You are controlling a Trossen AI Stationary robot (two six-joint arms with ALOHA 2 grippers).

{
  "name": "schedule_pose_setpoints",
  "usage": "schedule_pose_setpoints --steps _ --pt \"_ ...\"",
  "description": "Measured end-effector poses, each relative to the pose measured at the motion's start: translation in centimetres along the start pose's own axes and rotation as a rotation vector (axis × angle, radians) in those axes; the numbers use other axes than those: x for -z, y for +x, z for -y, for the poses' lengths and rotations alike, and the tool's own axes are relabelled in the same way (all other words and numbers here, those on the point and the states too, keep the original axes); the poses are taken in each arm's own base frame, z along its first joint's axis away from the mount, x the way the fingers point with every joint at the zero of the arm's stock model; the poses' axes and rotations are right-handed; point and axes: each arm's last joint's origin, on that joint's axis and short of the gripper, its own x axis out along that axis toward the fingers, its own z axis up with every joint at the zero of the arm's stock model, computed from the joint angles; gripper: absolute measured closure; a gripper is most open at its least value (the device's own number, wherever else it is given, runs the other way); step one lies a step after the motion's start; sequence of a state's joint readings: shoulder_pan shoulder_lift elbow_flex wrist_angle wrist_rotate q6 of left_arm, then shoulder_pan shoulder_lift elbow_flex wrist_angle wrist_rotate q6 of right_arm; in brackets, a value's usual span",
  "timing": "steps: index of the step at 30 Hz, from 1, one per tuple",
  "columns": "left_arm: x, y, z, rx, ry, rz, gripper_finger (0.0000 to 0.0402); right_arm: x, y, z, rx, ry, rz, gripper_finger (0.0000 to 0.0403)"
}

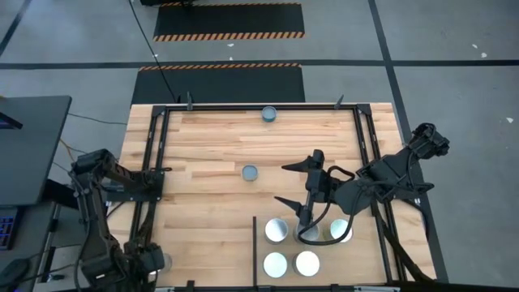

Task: Pick and place cans onto a shelf
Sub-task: Put the canned carrots aligned with the other canned carrots on the shelf

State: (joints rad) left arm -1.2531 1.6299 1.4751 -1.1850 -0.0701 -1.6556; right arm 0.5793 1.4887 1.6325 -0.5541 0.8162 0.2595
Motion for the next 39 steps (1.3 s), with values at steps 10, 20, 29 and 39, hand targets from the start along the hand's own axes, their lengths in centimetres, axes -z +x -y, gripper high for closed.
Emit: schedule_pose_setpoints --steps 10,20,29,39 --pt "-0.4 2.7 -1.2 -0.068 0.127 -0.061 0.0145 0.0 0.0 0.0 -0.007 0.007 -0.002 0.0014" --pt "-0.4 1.2 -1.6 -0.071 0.106 -0.090 0.0136 0.0 0.0 0.0 -0.007 -0.002 -0.002 0.0014" --pt "-0.6 2.7 -1.9 -0.060 0.209 -0.060 0.0051 0.0 0.1 0.1 -0.003 0.026 -0.003 0.0014" --pt "-0.5 3.1 -2.2 -0.086 0.205 -0.023 0.0048 0.0 0.1 0.1 -0.004 0.030 -0.003 0.0014"
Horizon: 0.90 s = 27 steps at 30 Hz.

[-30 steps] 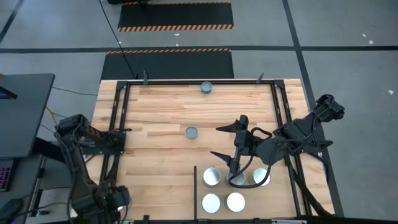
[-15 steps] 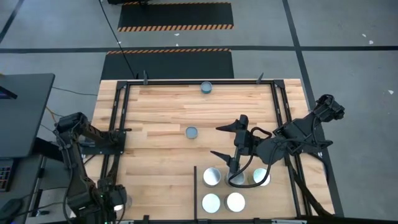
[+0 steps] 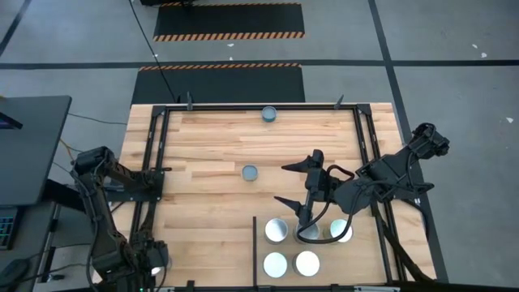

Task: Pick and place cans onto a shelf
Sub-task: Put the canned carrots aligned with the other canned carrots on the shelf

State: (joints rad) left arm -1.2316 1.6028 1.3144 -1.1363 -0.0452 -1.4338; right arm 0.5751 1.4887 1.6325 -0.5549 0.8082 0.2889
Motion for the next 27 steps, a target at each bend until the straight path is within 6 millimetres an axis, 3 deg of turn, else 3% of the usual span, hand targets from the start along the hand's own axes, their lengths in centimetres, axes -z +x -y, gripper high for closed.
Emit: schedule_pose_setpoints --steps 6,14,27 --pt "-0.33 0.03 -0.15 -0.010 0.016 -0.007 0.0053 0.00 0.00 0.00 0.000 0.007 0.000 0.0014" --pt "-0.18 0.02 -0.11 -0.004 -0.005 -0.029 0.0097 -0.01 -0.01 0.01 0.000 0.008 0.000 0.0014" --pt "0.01 0.01 -0.23 -0.017 -0.017 -0.053 0.0031 -0.04 -0.01 0.00 -0.001 0.029 0.003 0.0014"
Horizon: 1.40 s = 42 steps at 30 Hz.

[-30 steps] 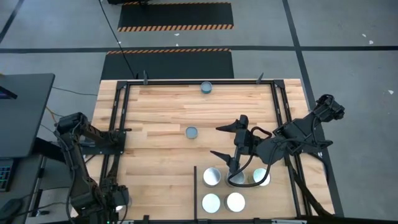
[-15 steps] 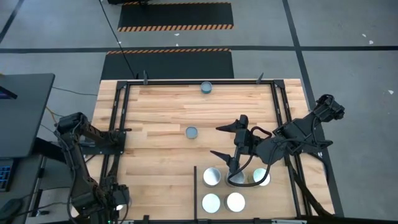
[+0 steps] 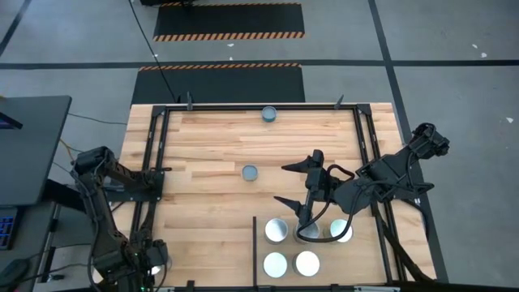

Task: Pick and place cans onto a shelf
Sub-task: Put the canned carrots aligned with the other canned carrots on the shelf

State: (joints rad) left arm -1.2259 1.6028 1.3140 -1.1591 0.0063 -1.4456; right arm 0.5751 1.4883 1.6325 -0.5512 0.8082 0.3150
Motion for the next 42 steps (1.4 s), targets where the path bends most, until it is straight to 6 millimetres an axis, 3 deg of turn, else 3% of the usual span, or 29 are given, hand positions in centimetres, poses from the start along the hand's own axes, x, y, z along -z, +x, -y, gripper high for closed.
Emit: schedule_pose_setpoints --steps 7,15,26,31,36,42 --pt "0.8 0.0 0.0 -0.011 0.018 0.058 0.0023 0.0 0.0 -0.1 -0.016 0.008 -0.004 0.0014" --pt "0.9 2.0 -0.4 -0.014 0.022 0.052 0.0023 0.0 0.0 -0.1 -0.025 0.011 -0.005 0.0014" --pt "0.9 2.0 0.0 0.021 0.045 0.053 0.0023 -0.1 0.0 -0.1 -0.025 0.014 -0.001 0.0014" --pt "1.0 2.0 -0.8 -0.052 0.049 0.044 0.0027 -0.2 0.0 -0.1 -0.027 0.023 0.006 0.0014" --pt "0.9 2.0 -0.7 -0.048 0.052 0.044 0.0072 -0.3 0.0 -0.1 -0.030 0.033 0.016 0.0014" --pt "1.0 3.6 -1.1 -0.004 0.042 -0.010 0.0167 -0.4 0.0 -0.2 -0.036 0.046 0.028 0.0014"
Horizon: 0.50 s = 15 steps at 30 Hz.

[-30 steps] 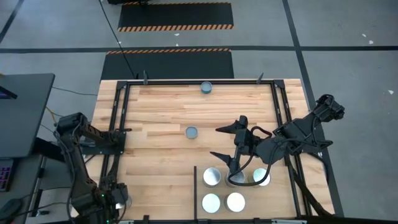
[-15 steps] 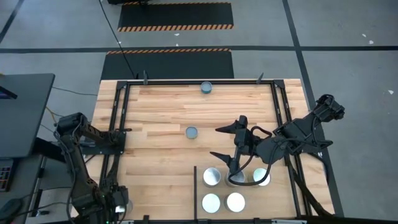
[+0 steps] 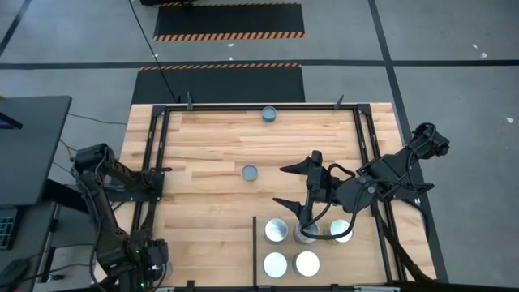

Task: Pick and place cans onto a shelf
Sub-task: Put the canned carrots aligned with the other canned carrots on the shelf

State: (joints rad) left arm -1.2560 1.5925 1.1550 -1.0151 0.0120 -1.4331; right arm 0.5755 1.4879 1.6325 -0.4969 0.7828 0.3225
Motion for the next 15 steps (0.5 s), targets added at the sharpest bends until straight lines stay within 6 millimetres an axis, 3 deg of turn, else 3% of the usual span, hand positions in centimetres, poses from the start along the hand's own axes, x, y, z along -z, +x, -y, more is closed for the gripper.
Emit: schedule_pose_setpoints --steps 8,15 --pt "-0.4 -0.2 -0.1 0.042 0.019 0.006 0.0304 0.0 0.0 0.0 -0.003 -0.004 0.002 0.0014" --pt "-0.4 -0.9 -0.5 0.049 0.026 0.046 0.0392 0.0 0.0 0.0 -0.003 -0.006 0.003 0.0014"
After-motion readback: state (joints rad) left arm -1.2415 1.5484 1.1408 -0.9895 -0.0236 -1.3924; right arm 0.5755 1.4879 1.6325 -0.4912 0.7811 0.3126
